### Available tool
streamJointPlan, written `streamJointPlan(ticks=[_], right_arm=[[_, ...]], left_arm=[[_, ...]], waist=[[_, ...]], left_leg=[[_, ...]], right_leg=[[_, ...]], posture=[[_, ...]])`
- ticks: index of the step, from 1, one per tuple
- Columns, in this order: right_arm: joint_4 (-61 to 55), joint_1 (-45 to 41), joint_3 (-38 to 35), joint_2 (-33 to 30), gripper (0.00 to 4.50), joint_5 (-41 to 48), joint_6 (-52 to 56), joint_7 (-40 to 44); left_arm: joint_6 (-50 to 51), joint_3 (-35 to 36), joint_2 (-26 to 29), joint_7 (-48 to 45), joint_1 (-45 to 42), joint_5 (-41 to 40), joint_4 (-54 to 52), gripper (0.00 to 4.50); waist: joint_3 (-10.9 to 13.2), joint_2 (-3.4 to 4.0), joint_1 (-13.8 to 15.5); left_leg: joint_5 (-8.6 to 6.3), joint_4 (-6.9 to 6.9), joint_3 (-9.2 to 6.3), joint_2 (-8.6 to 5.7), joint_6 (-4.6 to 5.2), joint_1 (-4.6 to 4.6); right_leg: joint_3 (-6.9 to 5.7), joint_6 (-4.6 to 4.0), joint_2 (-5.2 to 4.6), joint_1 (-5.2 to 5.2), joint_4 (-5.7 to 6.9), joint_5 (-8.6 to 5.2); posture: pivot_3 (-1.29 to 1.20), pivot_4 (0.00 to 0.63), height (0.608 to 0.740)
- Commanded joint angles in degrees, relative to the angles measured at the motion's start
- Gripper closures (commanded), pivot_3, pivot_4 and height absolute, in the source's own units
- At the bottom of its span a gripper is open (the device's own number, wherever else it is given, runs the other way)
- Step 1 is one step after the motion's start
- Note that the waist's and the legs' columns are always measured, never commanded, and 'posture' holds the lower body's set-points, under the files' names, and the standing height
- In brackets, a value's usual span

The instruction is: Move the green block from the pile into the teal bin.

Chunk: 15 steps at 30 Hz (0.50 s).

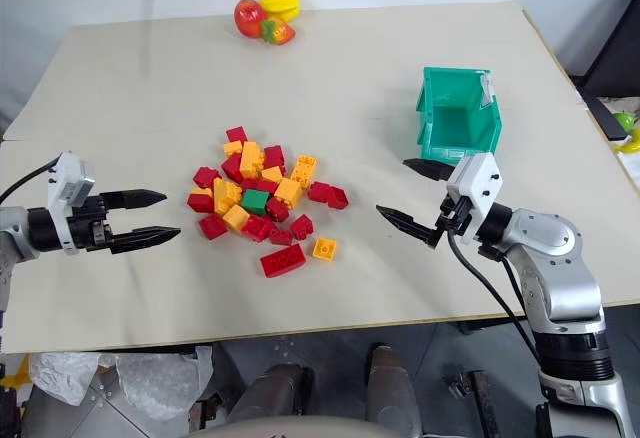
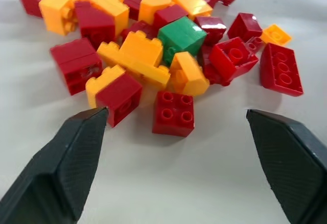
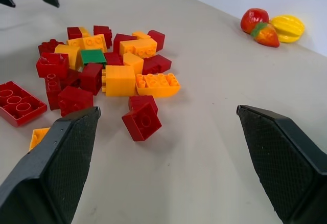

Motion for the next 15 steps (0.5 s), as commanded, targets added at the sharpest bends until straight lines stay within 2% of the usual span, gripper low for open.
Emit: streamJointPlan(ticks=[1, 5, 15], right_arm=[[-1.0, -0.8, -0.3, 0.3, 0.00, 0.2, -1.3, 0.0], [-3.1, 0.9, -0.6, 1.4, 0.00, 0.1, -1.4, -2.0], [-8.5, 6.4, -1.8, 2.8, 0.00, -0.5, -1.3, -6.8]], left_arm=[[-2.6, -2.0, -0.1, -0.3, -3.9, 0.9, 0.8, 0.05], [-5.8, -13.8, -6.0, -3.4, -17.1, 6.6, 7.3, 0.05], [-21.6, -29.0, -11.7, -10.2, -33.4, 21.6, 29.8, 0.05]], waist=[[0.0, 0.00, 0.0], [0.0, 0.01, 0.8], [0.0, -0.01, -0.3]], left_leg=[[0.00, 0.00, 0.02, -0.01, 0.00, 0.01], [0.00, -0.01, 0.02, -0.02, 0.00, 0.01], [-0.01, 0.01, 0.12, -0.06, 0.02, -0.11]], right_leg=[[0.02, 0.00, -0.01, 0.00, 0.01, 0.00], [-0.02, 0.01, 0.00, 0.00, 0.11, 0.00], [0.00, 0.04, 0.05, -0.12, 0.10, 0.02]], posture=[[0.00, 0.150, 0.740], [0.00, 0.150, 0.740], [0.00, 0.150, 0.740]])
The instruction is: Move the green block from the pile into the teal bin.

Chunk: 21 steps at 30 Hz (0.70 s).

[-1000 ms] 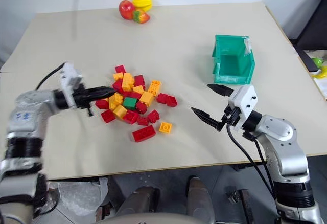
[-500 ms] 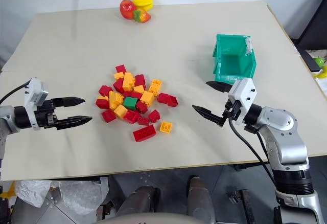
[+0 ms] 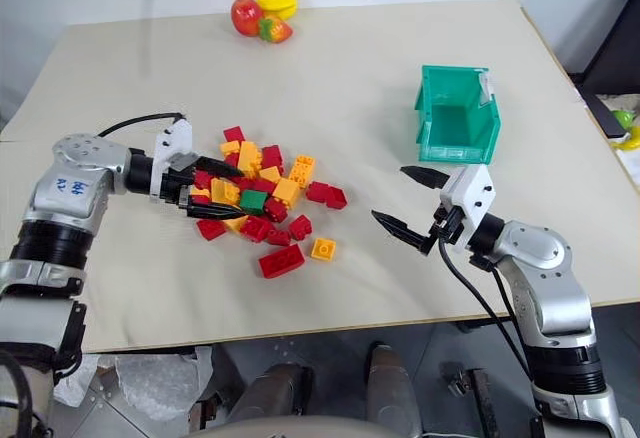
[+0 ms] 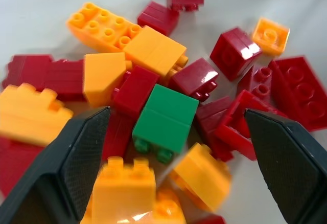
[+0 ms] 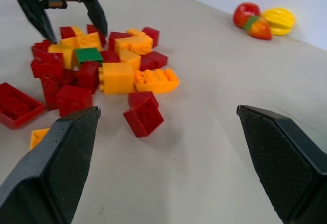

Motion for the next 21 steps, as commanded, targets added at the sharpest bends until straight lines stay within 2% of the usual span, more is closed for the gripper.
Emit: streamJointPlan(ticks=[1, 6, 10, 13, 21], right_arm=[[-4.6, 1.7, -1.9, 0.4, 0.00, 0.6, -0.9, -2.1], [-6.5, 4.0, -2.7, 0.3, 0.00, 0.7, -0.6, -3.6], [-7.9, 5.4, -2.7, 0.7, 0.00, 0.4, -0.5, -5.2], [-8.1, 5.5, -2.6, 0.7, 0.00, 0.3, -0.4, -5.8], [-8.0, 5.2, -2.4, 0.3, 0.00, 0.3, -0.3, -6.2]], left_arm=[[-6.6, -3.1, -0.4, -1.7, -3.8, 5.4, 7.1, 0.05], [-11.5, -4.9, -1.8, -2.3, -7.0, 9.3, 14.1, 0.05], [-11.9, -5.1, -5.6, -0.2, -9.5, 11.1, 18.9, 0.05], [-12.7, -4.4, -6.8, 0.2, -10.1, 11.3, 21.0, 0.61], [-15.9, -2.9, -7.8, 1.5, -10.1, 11.5, 23.0, 2.95]], waist=[[0.0, 0.00, -0.2], [0.0, -0.02, -0.3], [0.0, -0.02, -0.1], [0.0, -0.02, 0.1], [0.0, -0.02, -0.2]], left_leg=[[0.00, 0.00, 0.02, 0.00, 0.00, 0.00], [0.00, 0.03, 0.03, 0.01, 0.00, 0.01], [0.00, 0.11, 0.03, -0.02, 0.01, 0.02], [0.00, 0.29, 0.02, -0.08, 0.06, 0.01], [-0.01, 0.61, 0.03, -0.08, 0.06, 0.03]], right_leg=[[0.00, 0.01, 0.01, 0.00, -0.01, 0.00], [0.01, 0.01, 0.02, 0.00, 0.03, 0.00], [0.02, 0.02, -0.01, 0.02, 0.12, 0.01], [0.02, 0.06, -0.06, 0.07, 0.20, 0.03], [0.08, 0.07, -0.05, 0.09, 0.49, 0.04]], posture=[[0.00, 0.150, 0.740], [0.00, 0.150, 0.740], [0.00, 0.150, 0.740], [0.00, 0.150, 0.740], [0.00, 0.150, 0.740]])
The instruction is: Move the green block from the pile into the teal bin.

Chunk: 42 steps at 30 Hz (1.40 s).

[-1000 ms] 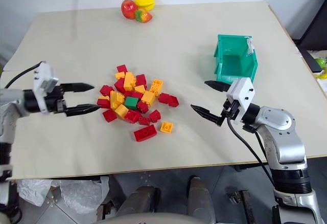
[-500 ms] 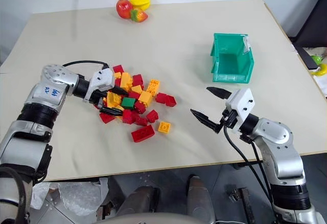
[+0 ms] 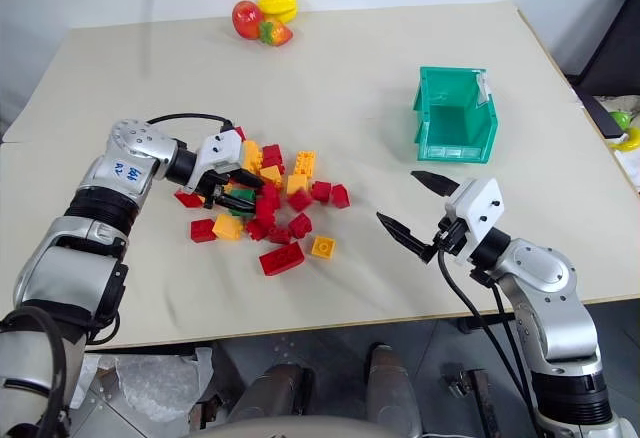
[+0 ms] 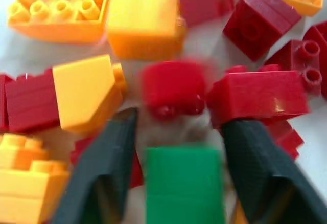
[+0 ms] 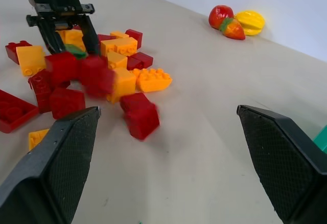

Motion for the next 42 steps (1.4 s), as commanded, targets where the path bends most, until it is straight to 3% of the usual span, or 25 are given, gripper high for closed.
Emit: streamJointPlan(ticks=[1, 5, 13, 15, 25, 27, 29, 33, 42], right_arm=[[-2.3, 0.0, -1.0, -0.3, 0.00, 0.4, -0.7, -0.2], [-2.2, -0.1, -1.0, -0.5, 0.00, 0.4, -0.5, -0.1], [-1.6, -0.6, -0.6, -0.4, 0.00, 0.3, -0.5, 0.1], [-1.4, -0.9, -0.5, -0.4, 0.00, 0.3, -0.6, 0.3], [0.1, -2.4, -0.3, -0.6, 0.00, 0.3, -0.7, 1.5], [1.3, -3.7, 0.1, -0.6, 0.00, 0.3, -0.7, 2.0], [1.9, -4.5, 0.4, -0.6, 0.00, 0.2, -0.7, 2.4], [2.4, -5.0, 0.4, -0.5, 0.00, 0.1, -0.8, 2.6], [1.3, -3.4, -0.2, -0.4, 0.00, 0.0, -0.8, 2.5]], left_arm=[[-1.9, 0.6, 0.6, 0.9, 0.2, 1.4, 1.1, 3.04], [-2.6, 2.5, 1.4, 2.5, 0.1, 0.7, 1.6, 3.04], [1.0, 6.0, 2.2, 2.2, -0.1, -1.4, -1.0, 0.45], [2.4, 6.9, 2.6, 1.7, 0.2, -2.1, -2.4, 0.05], [9.4, 11.0, 5.9, 1.6, 5.7, -5.9, -13.5, 0.05], [5.7, 7.6, 6.6, 4.8, 8.3, -1.1, -16.6, 0.05], [-5.8, 3.6, 8.8, 5.9, 10.8, 4.0, -18.3, 0.05], [4.0, 7.9, 5.6, 5.7, 9.4, -2.9, -23.0, 0.05], [12.8, 9.9, 9.5, 5.4, 9.4, -4.7, -24.8, 0.05]], waist=[[0.0, -0.01, 0.0], [0.0, -0.01, 0.0], [0.0, -0.02, -0.1], [0.0, -0.02, -0.1], [0.0, -0.02, -0.2], [0.0, -0.02, -0.2], [0.0, -0.02, -0.2], [0.0, -0.01, 0.4], [0.0, -0.02, -0.1]], left_leg=[[0.00, 0.05, 0.01, 0.00, 0.00, 0.00], [0.00, 0.13, 0.00, -0.01, 0.00, -0.01], [-0.01, 0.14, 0.00, -0.01, 0.00, -0.06], [-0.01, 0.15, -0.01, -0.01, 0.00, -0.08], [-0.03, 0.16, -0.04, 0.01, 0.00, -0.11], [-0.03, 0.17, -0.04, 0.01, 0.00, -0.10], [-0.03, 0.16, -0.03, 0.00, 0.00, -0.09], [-0.04, 0.19, -0.05, 0.00, -0.03, -0.12], [-0.05, 0.17, -0.04, 0.03, -0.02, -0.14]], right_leg=[[0.01, 0.00, 0.00, 0.00, 0.04, 0.00], [0.01, 0.00, 0.00, 0.00, 0.10, 0.00], [0.01, 0.00, 0.00, -0.02, 0.10, 0.00], [0.00, 0.00, 0.00, -0.03, 0.09, 0.00], [0.00, 0.00, 0.00, -0.07, 0.09, 0.00], [0.01, 0.00, -0.02, -0.06, 0.08, 0.00], [0.01, 0.00, -0.03, -0.06, 0.09, 0.00], [0.00, -0.01, -0.04, -0.07, 0.09, 0.00], [0.00, 0.00, 0.00, -0.10, 0.08, 0.00]], posture=[[0.00, 0.150, 0.740], [0.00, 0.150, 0.740], [0.00, 0.150, 0.740], [0.00, 0.150, 0.740], [0.00, 0.150, 0.740], [0.00, 0.150, 0.740], [0.00, 0.150, 0.740], [0.00, 0.150, 0.740], [0.00, 0.150, 0.740]])
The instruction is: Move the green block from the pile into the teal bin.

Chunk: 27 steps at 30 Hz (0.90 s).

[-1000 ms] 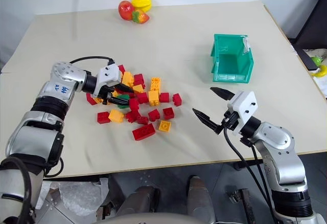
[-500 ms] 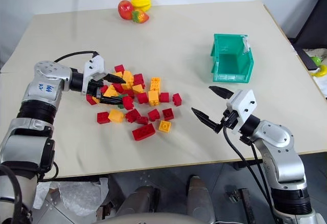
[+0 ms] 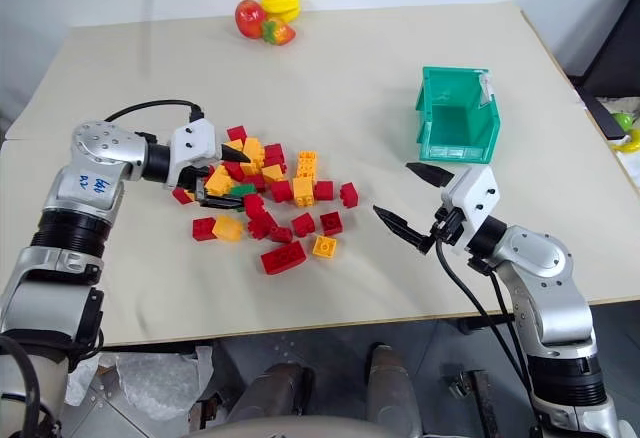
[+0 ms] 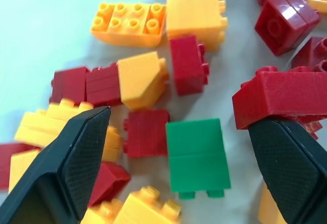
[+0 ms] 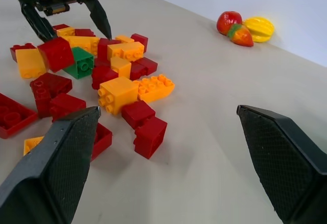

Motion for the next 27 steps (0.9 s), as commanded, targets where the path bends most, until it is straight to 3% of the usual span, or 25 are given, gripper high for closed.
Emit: streamJointPlan(ticks=[1, 6, 8, 10, 13, 18, 21, 24, 27], right_arm=[[-2.1, 0.8, -1.1, -0.3, 0.00, 0.5, -0.9, -0.1], [-2.3, 1.0, -0.7, 0.2, 0.00, 0.3, -1.0, -0.7], [-2.1, 0.8, -0.6, 0.3, 0.00, 0.2, -1.1, -0.9], [-2.2, 0.8, -0.8, 0.1, 0.00, 0.3, -1.0, -0.9], [-2.3, 0.8, -1.0, 0.1, 0.00, 0.4, -0.8, -0.9], [-2.6, 0.9, -0.8, 0.2, 0.00, 0.4, -0.7, -1.0], [-2.6, 0.7, -0.2, 0.7, 0.00, 0.4, -0.6, -1.3], [-2.1, 0.5, 0.3, 0.8, 0.00, 0.4, -0.9, -0.8], [-1.6, -0.1, 0.4, 1.0, 0.00, 0.3, -1.0, -0.9]], left_arm=[[6.2, 3.0, 1.4, 0.0, -1.3, -2.8, -2.8, 0.05], [12.3, 3.2, 0.6, -1.2, 1.0, -5.9, -8.9, 0.05], [1.8, -1.5, 3.4, -0.2, 4.0, 0.8, -9.1, 0.05], [4.6, -1.0, 2.3, -0.3, 3.7, -1.3, -12.6, 0.05], [-0.4, -1.9, 2.7, 0.8, 3.9, 0.3, -13.0, 0.05], [1.7, -0.9, 1.7, 2.6, 3.4, -0.9, -12.3, 0.05], [10.9, -1.1, 1.1, 0.3, 4.7, -3.6, -14.7, 0.05], [3.9, -4.9, 0.1, 4.5, 4.1, 2.6, -11.4, 0.05], [-0.6, -4.3, -5.0, 15.7, 0.8, 5.7, -6.8, 0.05]], waist=[[0.0, 0.00, 0.0], [0.0, -0.01, 0.1], [0.0, 0.00, 0.0], [0.0, 0.02, -0.2], [0.0, 0.00, 0.0], [0.0, 0.00, 0.1], [0.0, 0.00, 0.0], [0.0, 0.00, -0.1], [0.0, 0.00, 0.4]], left_leg=[[0.00, 0.00, 0.00, 0.00, 0.00, 0.01], [0.00, 0.04, -0.03, -0.01, 0.00, -0.05], [0.00, 0.04, -0.05, -0.02, 0.01, -0.05], [-0.01, -0.06, 0.01, -0.01, 0.00, 0.04], [-0.01, 0.10, -0.05, 0.05, -0.02, -0.21], [-0.01, 0.12, -0.05, -0.02, -0.02, -0.29], [-0.01, 0.11, -0.04, -0.02, -0.01, -0.35], [-0.01, 0.11, -0.02, -0.01, -0.01, -0.37], [-0.01, 0.17, -0.02, -0.03, -0.02, -0.35]], right_leg=[[0.00, 0.00, 0.00, 0.00, 0.00, 0.00], [-0.01, 0.00, -0.02, 0.00, 0.00, 0.00], [-0.02, 0.00, -0.04, 0.00, -0.01, 0.00], [0.03, 0.00, -0.02, 0.00, -0.04, 0.00], [-0.03, -0.01, 0.02, -0.14, -0.02, 0.00], [-0.02, 0.00, -0.03, -0.23, 0.01, 0.01], [-0.02, 0.00, -0.02, -0.31, 0.01, 0.01], [-0.01, 0.00, -0.01, -0.35, 0.04, 0.01], [0.00, 0.00, -0.03, -0.33, 0.08, 0.01]], posture=[[0.00, 0.150, 0.740], [0.00, 0.150, 0.740], [0.00, 0.150, 0.740], [0.00, 0.150, 0.740], [0.00, 0.150, 0.740], [0.00, 0.150, 0.740], [0.00, 0.150, 0.740], [0.00, 0.150, 0.740], [0.00, 0.150, 0.740]])
